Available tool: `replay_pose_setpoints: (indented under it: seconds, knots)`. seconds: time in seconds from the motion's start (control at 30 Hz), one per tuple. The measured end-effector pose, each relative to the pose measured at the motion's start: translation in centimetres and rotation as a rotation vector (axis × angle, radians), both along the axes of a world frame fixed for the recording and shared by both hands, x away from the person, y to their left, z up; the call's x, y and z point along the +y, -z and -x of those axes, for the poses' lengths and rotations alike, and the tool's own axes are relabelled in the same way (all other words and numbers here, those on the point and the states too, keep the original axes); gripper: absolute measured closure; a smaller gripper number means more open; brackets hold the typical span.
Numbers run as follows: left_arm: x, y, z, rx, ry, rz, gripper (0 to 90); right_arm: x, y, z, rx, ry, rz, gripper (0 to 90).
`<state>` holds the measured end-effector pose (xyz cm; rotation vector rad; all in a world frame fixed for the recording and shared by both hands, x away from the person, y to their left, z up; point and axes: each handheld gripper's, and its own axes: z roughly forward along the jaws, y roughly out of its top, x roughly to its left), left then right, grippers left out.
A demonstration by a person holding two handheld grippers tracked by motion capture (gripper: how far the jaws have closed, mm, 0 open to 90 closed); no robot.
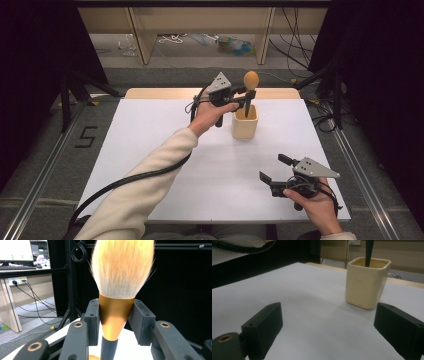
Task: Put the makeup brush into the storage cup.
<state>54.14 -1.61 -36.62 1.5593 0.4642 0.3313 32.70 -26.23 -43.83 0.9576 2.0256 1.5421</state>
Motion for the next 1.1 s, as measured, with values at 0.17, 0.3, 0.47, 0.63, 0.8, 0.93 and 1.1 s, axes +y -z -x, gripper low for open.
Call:
replay_pose_setpoints:
  seconds: [0.17, 0.3, 0.47, 0.63, 0.8, 0.93, 1.1]
  knots:
    - [-0.1, 0.15, -0.02, 0.003, -0.003, -0.004, 62.0, 0.02, 0.04, -0.03, -0.003, 0.002, -0.006, 9.4]
    - [-0.18, 0.23, -0.1, 0.002, -0.007, -0.005, 62.0, -0.01, -0.01, 0.0, -0.008, 0.007, 0.004, 9.4]
    - [-0.17, 0.37, -0.28, 0.001, -0.014, -0.007, 62.0, -0.01, 0.02, -0.01, -0.006, 0.006, 0.002, 9.4]
    - [-0.14, 0.61, -0.44, 0.003, -0.02, -0.018, 62.0, 0.0, 0.03, -0.02, -0.003, 0.004, -0.001, 9.4]
    - [-0.23, 0.79, -0.6, -0.001, -0.024, -0.027, 62.0, 0.0, 0.02, -0.02, -0.003, 0.004, -0.002, 9.4]
    - [-0.3, 0.9, -0.66, -0.002, -0.022, -0.04, 62.0, -0.03, 0.03, -0.03, -0.004, 0.008, 0.002, 9.4]
    - [-0.38, 1.01, -0.73, 0.0, -0.025, -0.037, 62.0, -0.05, 0.02, -0.03, -0.004, 0.008, 0.001, 9.4]
